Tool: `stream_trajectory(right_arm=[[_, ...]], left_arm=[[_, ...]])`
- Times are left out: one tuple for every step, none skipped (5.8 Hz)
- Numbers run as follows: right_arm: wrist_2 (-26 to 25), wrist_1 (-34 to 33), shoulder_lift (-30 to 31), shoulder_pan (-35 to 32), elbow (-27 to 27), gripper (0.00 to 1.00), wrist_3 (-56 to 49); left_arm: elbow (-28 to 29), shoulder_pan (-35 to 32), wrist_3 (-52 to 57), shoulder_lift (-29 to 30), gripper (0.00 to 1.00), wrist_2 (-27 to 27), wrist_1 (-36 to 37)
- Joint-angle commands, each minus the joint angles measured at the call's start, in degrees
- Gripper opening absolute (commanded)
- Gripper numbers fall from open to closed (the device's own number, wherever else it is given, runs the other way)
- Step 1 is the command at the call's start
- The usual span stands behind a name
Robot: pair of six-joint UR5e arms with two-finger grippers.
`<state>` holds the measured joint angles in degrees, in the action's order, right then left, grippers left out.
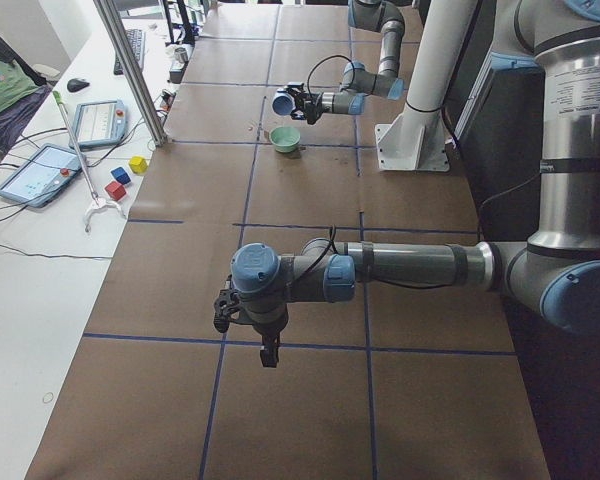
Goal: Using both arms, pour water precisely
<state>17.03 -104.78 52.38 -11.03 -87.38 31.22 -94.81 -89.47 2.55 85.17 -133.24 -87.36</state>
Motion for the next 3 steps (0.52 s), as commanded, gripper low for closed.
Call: stream_trajectory(right_arm=[[0.0,0.2,-0.1,0.0,-0.3,0.03,0.7],[0.1,0.4,-0.3,0.0,-0.6,0.01,2.4],[0.4,0.6,-0.4,0.0,-0.7,0.0,7.9]], left_arm=[[0.0,0.0,0.0,0.1,1.0,0.0,0.0],[0.0,0.0,0.0,0.1,1.0,0.0,0.0],[0.0,0.0,0.0,0.3,1.0,0.0,0.0]])
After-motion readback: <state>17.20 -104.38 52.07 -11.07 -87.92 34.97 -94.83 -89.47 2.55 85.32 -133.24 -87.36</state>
